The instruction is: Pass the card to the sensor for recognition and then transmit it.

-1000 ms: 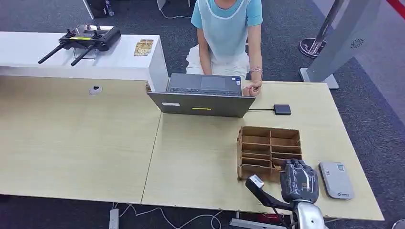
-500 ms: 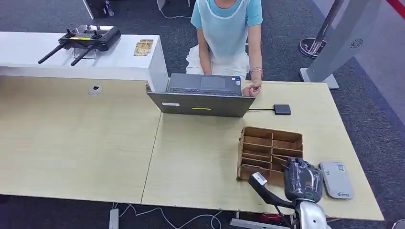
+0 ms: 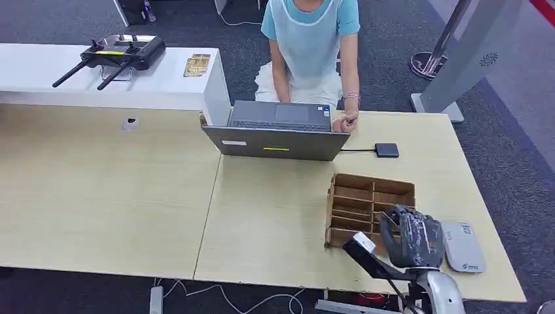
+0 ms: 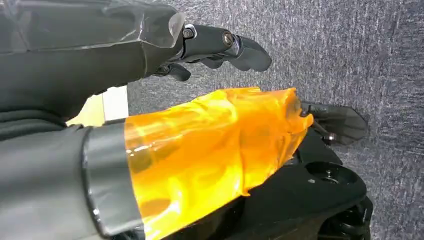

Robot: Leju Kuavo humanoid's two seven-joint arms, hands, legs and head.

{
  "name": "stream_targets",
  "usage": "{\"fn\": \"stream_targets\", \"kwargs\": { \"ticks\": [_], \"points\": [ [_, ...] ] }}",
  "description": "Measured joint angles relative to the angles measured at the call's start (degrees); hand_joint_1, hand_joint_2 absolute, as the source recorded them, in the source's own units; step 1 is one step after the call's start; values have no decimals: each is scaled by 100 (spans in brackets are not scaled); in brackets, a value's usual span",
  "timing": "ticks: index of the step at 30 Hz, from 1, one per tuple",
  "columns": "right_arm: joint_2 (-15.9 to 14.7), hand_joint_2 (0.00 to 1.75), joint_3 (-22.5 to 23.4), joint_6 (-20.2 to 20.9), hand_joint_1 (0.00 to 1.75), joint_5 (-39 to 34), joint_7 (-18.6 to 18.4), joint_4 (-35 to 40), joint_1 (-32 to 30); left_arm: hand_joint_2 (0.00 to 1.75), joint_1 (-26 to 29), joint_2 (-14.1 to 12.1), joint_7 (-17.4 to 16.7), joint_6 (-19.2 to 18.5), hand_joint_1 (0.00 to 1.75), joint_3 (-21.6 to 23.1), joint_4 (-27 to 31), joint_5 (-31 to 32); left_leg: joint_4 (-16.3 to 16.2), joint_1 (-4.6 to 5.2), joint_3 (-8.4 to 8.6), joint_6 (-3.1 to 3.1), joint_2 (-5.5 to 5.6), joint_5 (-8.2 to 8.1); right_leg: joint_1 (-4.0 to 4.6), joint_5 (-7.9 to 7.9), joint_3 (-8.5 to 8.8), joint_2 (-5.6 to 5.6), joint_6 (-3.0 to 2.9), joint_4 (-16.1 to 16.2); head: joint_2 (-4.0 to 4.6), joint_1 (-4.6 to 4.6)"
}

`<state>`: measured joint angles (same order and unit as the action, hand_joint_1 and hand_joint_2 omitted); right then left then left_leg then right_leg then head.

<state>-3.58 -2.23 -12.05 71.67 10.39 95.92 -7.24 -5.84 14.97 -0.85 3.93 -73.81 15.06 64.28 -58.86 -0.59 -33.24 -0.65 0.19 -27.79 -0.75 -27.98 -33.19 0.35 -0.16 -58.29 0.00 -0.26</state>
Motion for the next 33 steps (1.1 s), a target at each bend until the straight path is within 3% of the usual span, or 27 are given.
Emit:
{"fn": "stream_targets", "kwargs": {
  "ticks": [3,6,18,26,33],
  "points": [
    [59,175,122,268,166,-809,471,294,-7,0,0,-7,11,-31,0,0,0,7,0,0,0,0,0,0,0,0,0,0,0,0,0,0],
    [68,175,186,385,166,-1053,630,516,55,0,0,-13,44,-61,0,4,0,61,0,0,-1,0,0,0,0,0,1,0,0,0,0,0],
    [-208,175,142,696,169,-1348,628,621,1413,0,0,-87,105,-208,0,155,0,289,0,0,2,-3,-11,7,0,7,4,-6,-4,-5,-2,0],
    [-525,175,-223,941,169,-1307,377,-324,2929,0,-3,-122,105,-332,0,315,0,485,-2,0,2,-4,-11,12,0,9,3,-8,-4,-8,0,0],
    [-557,175,-656,1192,173,-1263,205,-1896,4337,0,-10,-146,105,-378,0,420,0,586,-2,-1,1,-8,-10,15,1,12,2,-10,-3,-13,0,2]
  ]
}}
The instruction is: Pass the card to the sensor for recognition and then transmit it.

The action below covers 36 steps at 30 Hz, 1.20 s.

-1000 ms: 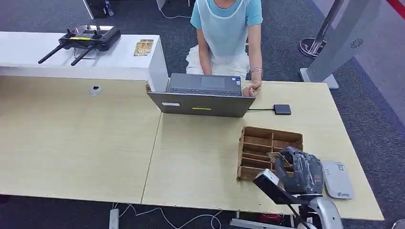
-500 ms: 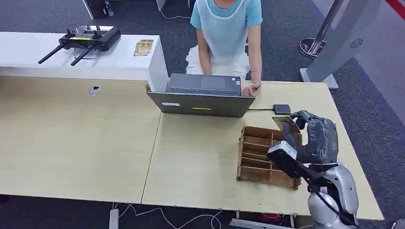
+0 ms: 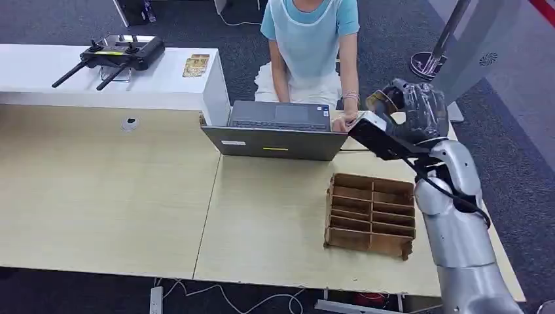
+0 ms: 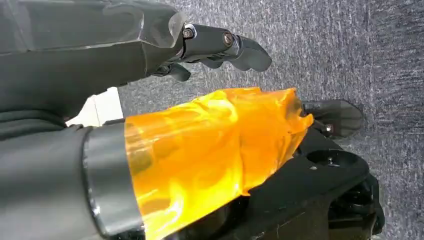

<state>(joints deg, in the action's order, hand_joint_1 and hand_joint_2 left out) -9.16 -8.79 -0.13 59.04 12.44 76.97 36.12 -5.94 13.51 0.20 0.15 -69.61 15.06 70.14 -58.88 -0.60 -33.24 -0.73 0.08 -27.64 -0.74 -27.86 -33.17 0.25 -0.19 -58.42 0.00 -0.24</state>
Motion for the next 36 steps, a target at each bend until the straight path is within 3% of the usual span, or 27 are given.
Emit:
{"fn": "stream_targets", "kwargs": {
  "ticks": [7,16,27,33,36],
  "points": [
    [275,175,-421,18,175,-15,-179,-1650,1131,0,-6,-9,-4,-37,0,61,0,48,0,-1,1,1,4,3,1,0,-1,2,0,-1,-2,-2],
    [568,175,-721,-17,173,262,-361,-3070,1995,0,-3,-28,-13,-157,0,66,-15,39,0,-1,-2,1,11,3,1,0,-2,9,0,0,-2,-2],
    [675,175,-734,-229,171,236,-343,-4009,2408,0,2,-50,-4,-166,0,66,-46,26,-3,0,0,2,12,2,0,0,-3,9,0,1,0,-2],
    [653,175,-723,-356,169,463,-560,-4222,2514,0,5,-52,-39,-155,0,66,-46,22,-3,0,0,1,12,2,0,0,-4,8,0,2,0,-2],
    [645,175,-721,-393,145,564,-595,-4298,2524,0,7,-55,-66,-153,0,66,-46,22,-3,0,0,1,12,2,0,0,-4,8,0,1,0,-2]
  ]
}}
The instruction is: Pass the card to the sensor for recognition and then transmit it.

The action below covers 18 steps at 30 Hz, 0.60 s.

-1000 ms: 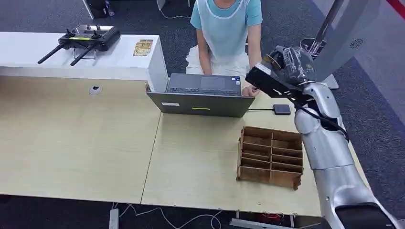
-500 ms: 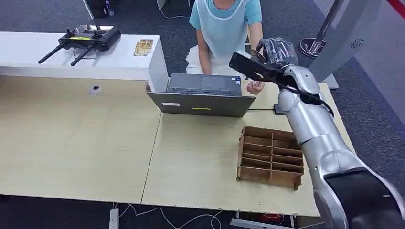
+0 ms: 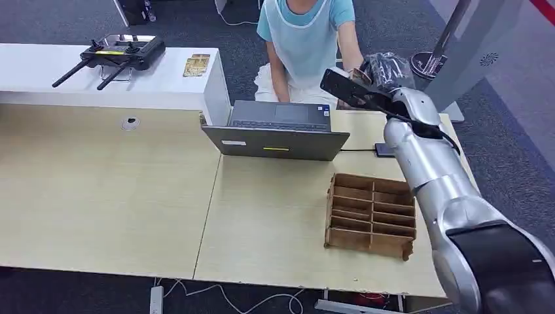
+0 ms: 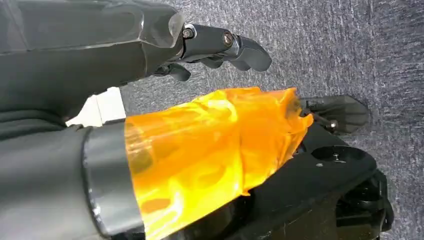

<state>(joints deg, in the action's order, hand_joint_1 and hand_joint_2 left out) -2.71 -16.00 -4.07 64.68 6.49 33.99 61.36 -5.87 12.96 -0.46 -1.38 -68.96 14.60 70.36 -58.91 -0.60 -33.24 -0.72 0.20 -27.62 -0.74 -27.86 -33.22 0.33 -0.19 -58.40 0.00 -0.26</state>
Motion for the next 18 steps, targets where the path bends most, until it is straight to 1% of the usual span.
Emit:
{"fn": "stream_targets", "kwargs": {
  "ticks": [1,4,5,6,7,13,18],
  "points": [
    [-4,175,0,-7,141,28,-4,-22,0,0,0,0,0,2,0,0,0,0,0,0,0,0,0,0,0,0,0,-1,0,0,-2,0],
    [-13,175,0,-26,140,109,-9,-83,-1,0,0,0,0,28,0,0,0,0,0,0,1,0,0,0,0,0,0,-1,0,0,0,0],
    [-15,175,0,-33,101,109,-9,-103,-1,0,1,-2,0,39,0,0,0,2,0,0,1,0,0,0,0,0,0,0,0,0,-2,0],
    [-20,175,0,-33,101,118,-11,-118,-1,0,1,-2,0,52,0,0,0,2,0,0,1,0,0,0,0,0,0,0,0,0,0,0],
    [-22,175,0,-31,0,135,-13,-131,-1,0,1,-2,0,55,0,0,0,2,0,0,1,0,0,0,0,0,0,0,0,0,-2,0],
    [-39,175,50,-42,0,144,57,-184,-2,0,1,-20,-35,55,0,0,0,0,0,0,0,0,0,0,0,0,-1,-1,0,0,0,0],
    [-52,175,236,-42,0,30,66,20,-17,0,1,-31,-39,72,0,0,0,2,-1,0,0,0,0,0,0,0,-2,-1,0,0,0,0]
  ]
}}
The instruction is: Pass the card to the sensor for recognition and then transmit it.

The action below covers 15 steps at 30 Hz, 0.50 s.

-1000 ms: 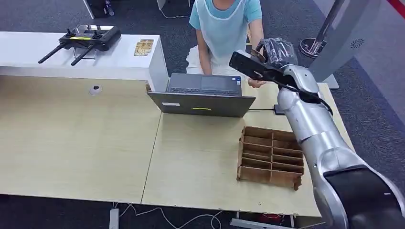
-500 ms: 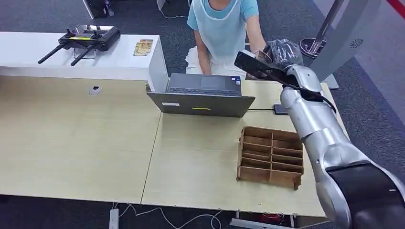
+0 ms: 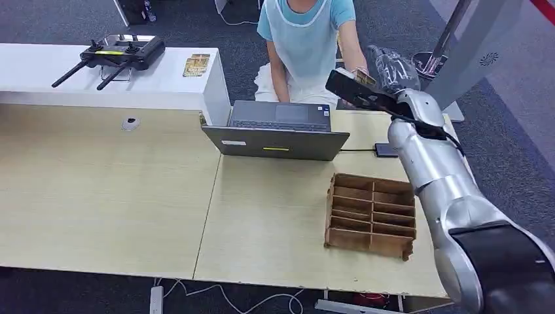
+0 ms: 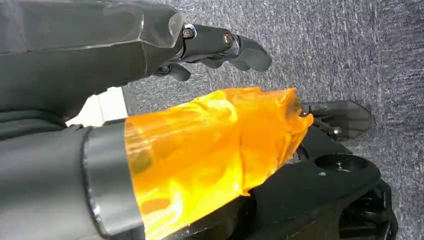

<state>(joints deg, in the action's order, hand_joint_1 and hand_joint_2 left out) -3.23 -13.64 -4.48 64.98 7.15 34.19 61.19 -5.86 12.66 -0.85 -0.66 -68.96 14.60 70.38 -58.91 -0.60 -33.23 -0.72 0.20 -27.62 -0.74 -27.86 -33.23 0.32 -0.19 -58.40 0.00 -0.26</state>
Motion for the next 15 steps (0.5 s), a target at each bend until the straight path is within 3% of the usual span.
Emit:
{"fn": "stream_targets", "kwargs": {
  "ticks": [8,12,13,15],
  "points": [
    [-50,175,573,-2,0,-356,-4,1069,-299,0,3,-2,-2,17,0,0,0,44,0,1,-2,0,2,-1,-1,0,0,2,0,1,-2,0],
    [-50,175,598,6,0,-369,-4,1116,-311,0,3,-2,-2,17,0,2,0,44,0,1,-2,0,2,-1,0,0,0,1,0,1,-2,-2],
    [-61,175,874,116,0,-382,-11,1740,-500,0,3,0,-2,26,0,2,0,55,0,0,-1,0,0,-1,0,0,-1,0,0,2,-2,0],
    [-61,175,940,136,0,-382,-11,1875,-538,0,2,0,-2,28,0,2,0,57,0,0,-1,0,0,-1,0,0,-1,-1,0,2,0,0]
  ]
}}
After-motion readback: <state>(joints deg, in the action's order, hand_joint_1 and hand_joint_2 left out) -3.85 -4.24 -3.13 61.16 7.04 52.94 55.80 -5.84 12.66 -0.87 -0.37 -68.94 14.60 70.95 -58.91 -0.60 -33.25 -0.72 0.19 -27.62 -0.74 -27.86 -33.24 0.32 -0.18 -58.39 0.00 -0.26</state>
